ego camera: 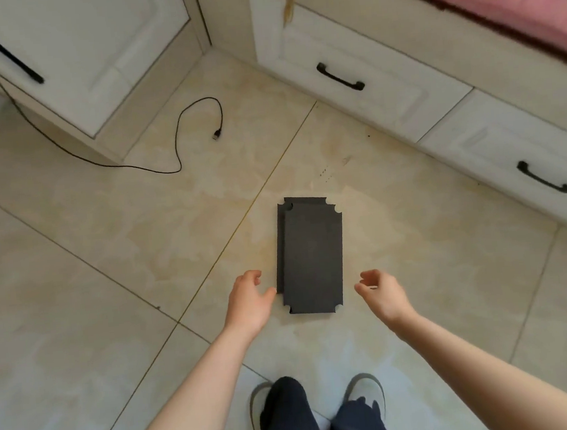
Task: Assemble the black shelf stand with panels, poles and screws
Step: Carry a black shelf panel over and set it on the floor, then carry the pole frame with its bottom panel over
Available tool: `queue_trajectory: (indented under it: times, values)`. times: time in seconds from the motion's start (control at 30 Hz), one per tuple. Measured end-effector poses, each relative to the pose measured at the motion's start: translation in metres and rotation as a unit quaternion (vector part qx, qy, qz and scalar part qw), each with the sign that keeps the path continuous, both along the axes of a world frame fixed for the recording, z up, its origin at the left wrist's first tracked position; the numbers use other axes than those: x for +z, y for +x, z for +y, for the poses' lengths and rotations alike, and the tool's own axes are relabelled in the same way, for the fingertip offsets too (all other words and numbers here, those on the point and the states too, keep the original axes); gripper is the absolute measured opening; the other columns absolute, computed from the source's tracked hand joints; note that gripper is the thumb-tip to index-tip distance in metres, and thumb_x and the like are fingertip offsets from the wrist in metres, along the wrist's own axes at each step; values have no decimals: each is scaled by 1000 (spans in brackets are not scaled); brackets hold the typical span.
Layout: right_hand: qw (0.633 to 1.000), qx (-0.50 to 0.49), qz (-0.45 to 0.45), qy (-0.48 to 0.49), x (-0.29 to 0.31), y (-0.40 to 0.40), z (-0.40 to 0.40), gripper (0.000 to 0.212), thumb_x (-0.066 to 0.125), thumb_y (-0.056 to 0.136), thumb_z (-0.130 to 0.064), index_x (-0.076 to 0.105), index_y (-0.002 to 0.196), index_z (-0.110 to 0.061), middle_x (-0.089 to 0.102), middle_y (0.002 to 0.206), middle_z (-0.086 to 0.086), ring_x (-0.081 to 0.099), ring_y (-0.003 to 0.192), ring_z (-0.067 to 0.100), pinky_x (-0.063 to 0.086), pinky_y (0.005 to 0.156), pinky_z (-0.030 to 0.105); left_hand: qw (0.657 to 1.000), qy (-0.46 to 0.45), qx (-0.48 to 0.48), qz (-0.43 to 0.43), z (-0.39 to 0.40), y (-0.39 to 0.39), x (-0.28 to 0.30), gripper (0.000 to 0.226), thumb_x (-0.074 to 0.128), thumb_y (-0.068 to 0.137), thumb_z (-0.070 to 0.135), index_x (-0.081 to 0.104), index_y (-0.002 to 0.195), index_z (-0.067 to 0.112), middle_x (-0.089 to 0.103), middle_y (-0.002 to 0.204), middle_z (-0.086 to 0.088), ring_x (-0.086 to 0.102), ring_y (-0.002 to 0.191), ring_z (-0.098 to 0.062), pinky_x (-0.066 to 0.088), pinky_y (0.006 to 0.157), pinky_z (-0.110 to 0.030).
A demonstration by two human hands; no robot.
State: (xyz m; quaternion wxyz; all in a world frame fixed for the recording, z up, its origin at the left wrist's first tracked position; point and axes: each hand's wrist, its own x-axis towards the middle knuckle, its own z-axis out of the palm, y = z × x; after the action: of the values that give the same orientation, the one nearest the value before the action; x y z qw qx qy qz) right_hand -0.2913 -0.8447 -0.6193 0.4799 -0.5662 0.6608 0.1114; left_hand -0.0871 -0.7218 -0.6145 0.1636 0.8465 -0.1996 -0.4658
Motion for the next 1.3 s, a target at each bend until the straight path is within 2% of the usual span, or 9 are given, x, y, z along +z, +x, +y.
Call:
queue_trajectory:
  times: [0.23,0.37,0.47,0.6,0.73,0.87,0.97,1.2,1.3]
  values:
    - [995,64,-69,-25,171,33,18,33,56,98,-19,56,129,-9,64,123,6,59,105,18,43,82,24,997,-54,52,0,32,-4,177,30,56,101,19,56,130,13,60,109,4,59,100,-13,48,88,-25]
    - [984,120,-124,-43,270,56,30,30,55,99,-19,55,129,-14,64,119,2,59,104,14,42,82,20,991,-93,91,-34,50,-7,273,20,53,102,20,60,120,21,63,102,9,57,88,0,40,66,-10]
    - [970,166,-163,-66,342,68,40,28,54,100,-18,56,127,-14,63,117,-1,59,104,12,46,85,21,980,-125,136,-69,66,-10,340,14,54,101,18,62,110,26,70,99,5,62,86,-2,40,60,-8]
    - [948,231,-202,-84,429,77,63,26,56,99,-19,58,125,-15,63,119,-3,59,111,12,49,96,29,954,-169,220,-117,102,-24,429,15,57,100,15,60,102,29,72,91,8,63,78,-2,41,58,-8]
    - [913,313,-241,-105,503,85,94,29,57,99,-22,56,127,-19,59,121,-8,55,115,9,47,102,30,919,-197,303,-158,150,-46,507,15,58,99,14,61,104,29,72,89,10,66,82,-2,43,61,-8]
    - [860,409,-283,-110,579,97,146,31,57,99,-25,55,129,-20,60,120,-10,55,117,8,46,102,31,864,-222,396,-218,220,-74,578,16,60,98,16,62,105,31,71,86,12,64,76,-6,51,66,-23]
    - [856,407,-301,-108,593,102,155,31,58,99,-24,55,130,-21,60,120,-10,54,117,8,46,101,30,856,-219,406,-233,235,-84,592,16,61,98,17,62,106,31,71,86,12,65,79,1,55,69,-27]
    - [791,485,-365,-77,653,146,250,27,58,98,-21,57,125,-21,61,117,-10,56,116,10,46,101,31,766,-235,521,-293,329,-91,643,24,63,96,13,61,101,36,72,87,11,65,85,1,53,71,-19]
    - [761,510,-393,-77,673,174,291,23,60,97,-19,60,120,-20,63,114,-9,57,114,11,47,98,31,745,-238,542,-306,367,-78,660,26,63,96,12,61,101,38,72,88,12,65,86,1,53,72,-19]
